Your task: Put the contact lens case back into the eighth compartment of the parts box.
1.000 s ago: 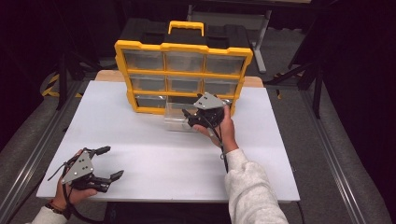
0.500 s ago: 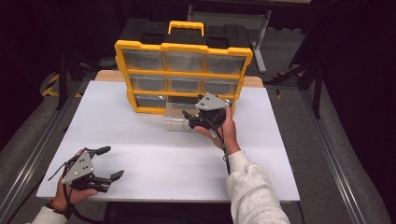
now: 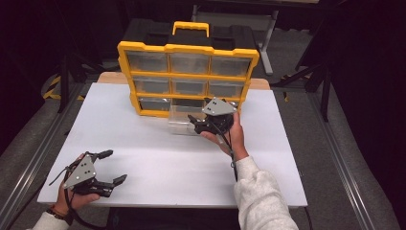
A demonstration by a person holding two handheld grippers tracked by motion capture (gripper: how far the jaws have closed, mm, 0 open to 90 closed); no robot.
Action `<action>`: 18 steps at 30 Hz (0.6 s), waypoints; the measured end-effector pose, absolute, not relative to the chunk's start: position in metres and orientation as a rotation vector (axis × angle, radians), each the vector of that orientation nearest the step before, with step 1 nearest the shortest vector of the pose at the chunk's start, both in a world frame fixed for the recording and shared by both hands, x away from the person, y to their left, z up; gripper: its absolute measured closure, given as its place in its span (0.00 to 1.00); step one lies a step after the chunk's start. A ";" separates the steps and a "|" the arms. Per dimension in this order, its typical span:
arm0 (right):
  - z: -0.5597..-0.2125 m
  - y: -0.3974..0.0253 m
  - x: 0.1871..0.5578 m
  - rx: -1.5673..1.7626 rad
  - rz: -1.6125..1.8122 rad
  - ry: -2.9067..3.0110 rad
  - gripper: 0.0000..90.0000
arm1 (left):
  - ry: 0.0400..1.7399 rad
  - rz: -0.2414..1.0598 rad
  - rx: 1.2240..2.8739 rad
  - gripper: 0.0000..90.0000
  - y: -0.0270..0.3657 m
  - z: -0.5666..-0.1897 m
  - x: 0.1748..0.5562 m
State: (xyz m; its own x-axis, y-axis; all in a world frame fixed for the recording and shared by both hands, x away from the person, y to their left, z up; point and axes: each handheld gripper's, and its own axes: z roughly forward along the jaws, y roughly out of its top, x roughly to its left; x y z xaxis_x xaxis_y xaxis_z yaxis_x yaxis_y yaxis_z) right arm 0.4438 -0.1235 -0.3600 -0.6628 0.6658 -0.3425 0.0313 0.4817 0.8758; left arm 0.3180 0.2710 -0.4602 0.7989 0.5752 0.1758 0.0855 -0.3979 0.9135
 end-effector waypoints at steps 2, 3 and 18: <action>-0.360 -0.124 0.442 0.570 1.193 2.047 0.23 | 0.497 0.581 1.930 0.09 0.271 -0.460 0.318; -0.361 -0.124 0.442 0.570 1.194 2.043 0.23 | 0.498 0.580 1.929 0.09 0.271 -0.460 0.318; -0.362 -0.127 0.426 0.546 1.191 2.028 0.23 | 0.493 0.575 1.944 0.09 0.270 -0.461 0.319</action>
